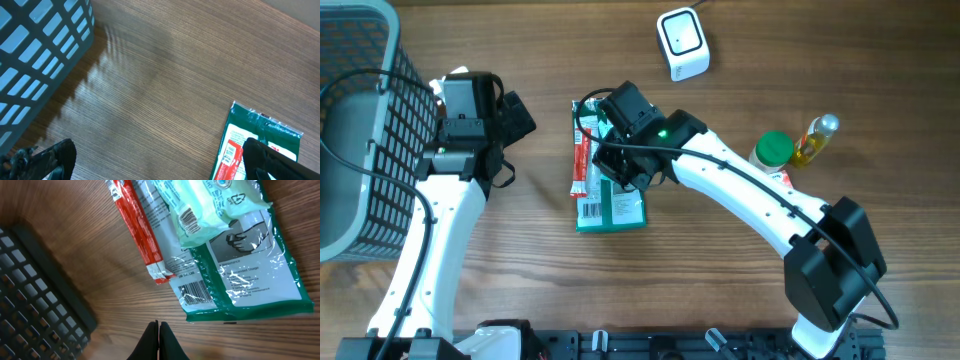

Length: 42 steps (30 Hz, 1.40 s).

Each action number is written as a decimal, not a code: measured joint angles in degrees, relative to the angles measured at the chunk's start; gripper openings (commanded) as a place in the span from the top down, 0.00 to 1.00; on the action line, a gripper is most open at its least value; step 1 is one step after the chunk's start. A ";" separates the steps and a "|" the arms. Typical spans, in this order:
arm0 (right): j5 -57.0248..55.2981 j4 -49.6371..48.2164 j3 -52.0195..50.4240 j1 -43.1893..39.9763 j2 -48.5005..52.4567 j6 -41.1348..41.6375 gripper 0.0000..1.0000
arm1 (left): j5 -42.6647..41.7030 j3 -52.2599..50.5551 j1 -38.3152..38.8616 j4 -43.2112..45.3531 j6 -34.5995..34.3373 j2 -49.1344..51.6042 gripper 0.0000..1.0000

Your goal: Scan the item barcode

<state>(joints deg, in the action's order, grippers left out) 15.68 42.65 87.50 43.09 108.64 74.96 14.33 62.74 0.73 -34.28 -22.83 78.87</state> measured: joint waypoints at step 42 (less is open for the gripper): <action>0.79 2.93 1.62 0.87 -0.96 -25.14 0.01 | 0.00 0.00 0.00 0.00 0.00 0.00 0.00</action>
<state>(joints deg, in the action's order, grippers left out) 16.47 45.58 89.12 43.97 107.68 49.82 14.33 62.74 0.73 -34.28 -22.83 78.87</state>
